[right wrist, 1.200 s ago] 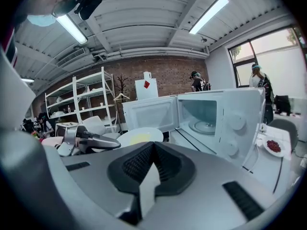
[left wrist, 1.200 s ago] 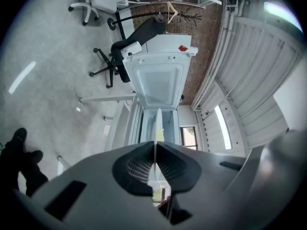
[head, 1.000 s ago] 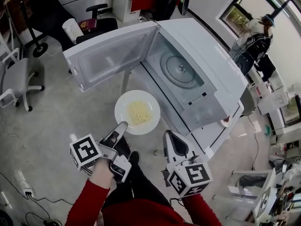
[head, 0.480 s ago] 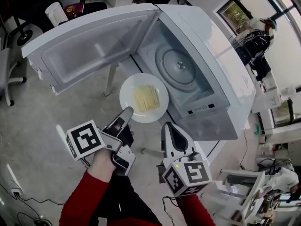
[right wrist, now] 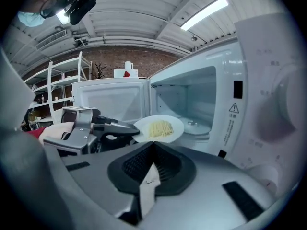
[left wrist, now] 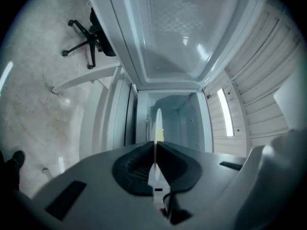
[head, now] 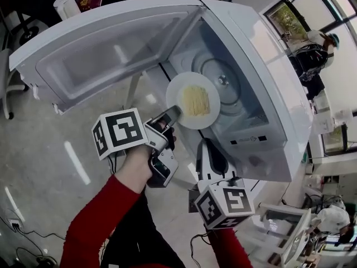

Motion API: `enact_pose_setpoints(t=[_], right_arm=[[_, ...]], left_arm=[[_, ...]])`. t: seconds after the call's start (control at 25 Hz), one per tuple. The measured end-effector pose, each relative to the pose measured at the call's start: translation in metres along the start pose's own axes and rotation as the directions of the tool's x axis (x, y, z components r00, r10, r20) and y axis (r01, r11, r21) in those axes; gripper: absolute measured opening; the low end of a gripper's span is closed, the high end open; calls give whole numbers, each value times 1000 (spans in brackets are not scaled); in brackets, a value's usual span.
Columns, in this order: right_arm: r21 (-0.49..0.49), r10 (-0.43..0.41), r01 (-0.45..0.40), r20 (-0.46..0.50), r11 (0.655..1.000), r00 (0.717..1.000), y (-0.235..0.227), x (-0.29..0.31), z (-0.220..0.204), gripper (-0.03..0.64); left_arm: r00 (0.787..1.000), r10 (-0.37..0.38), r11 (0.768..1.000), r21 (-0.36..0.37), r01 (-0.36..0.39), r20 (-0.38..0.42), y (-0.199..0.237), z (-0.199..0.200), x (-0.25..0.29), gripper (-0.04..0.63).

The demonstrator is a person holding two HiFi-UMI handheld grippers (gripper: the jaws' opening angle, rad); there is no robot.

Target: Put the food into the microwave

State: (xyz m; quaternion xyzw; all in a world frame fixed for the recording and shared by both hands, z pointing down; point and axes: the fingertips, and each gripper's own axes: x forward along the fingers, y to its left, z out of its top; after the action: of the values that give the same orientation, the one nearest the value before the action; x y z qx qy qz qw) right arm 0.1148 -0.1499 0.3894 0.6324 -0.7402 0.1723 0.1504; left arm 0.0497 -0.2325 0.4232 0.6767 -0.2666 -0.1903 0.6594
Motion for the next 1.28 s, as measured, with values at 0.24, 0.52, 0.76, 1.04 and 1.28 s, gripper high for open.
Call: enact_pose_setpoints(t=[0.24,0.52,0.76,1.04,1.28], right_arm=[[-9,-29,29,6,1000,1000,-5,11,9,14],[-18,-45,45,8,999,999,-12,20,19,14],[-7,-49,49,-6,999,999,-20,23,20,14],[-53,-54,54,-9,997,998,-21,28,37,14],[-71,-55,54,-7,996,998,-23,30,43,14]], left_arm=[[999,8,1000,9,-8,-41,-13,9,50,21],[997,15,999,37,-12,-74,-31,20,96,21],[992,56,994,96,-45,-116,-39,20,131,21],[981,116,983,162,-91,-153,-38,21,155,21],[962,179,962,240,-128,-205,-32,10,162,21]])
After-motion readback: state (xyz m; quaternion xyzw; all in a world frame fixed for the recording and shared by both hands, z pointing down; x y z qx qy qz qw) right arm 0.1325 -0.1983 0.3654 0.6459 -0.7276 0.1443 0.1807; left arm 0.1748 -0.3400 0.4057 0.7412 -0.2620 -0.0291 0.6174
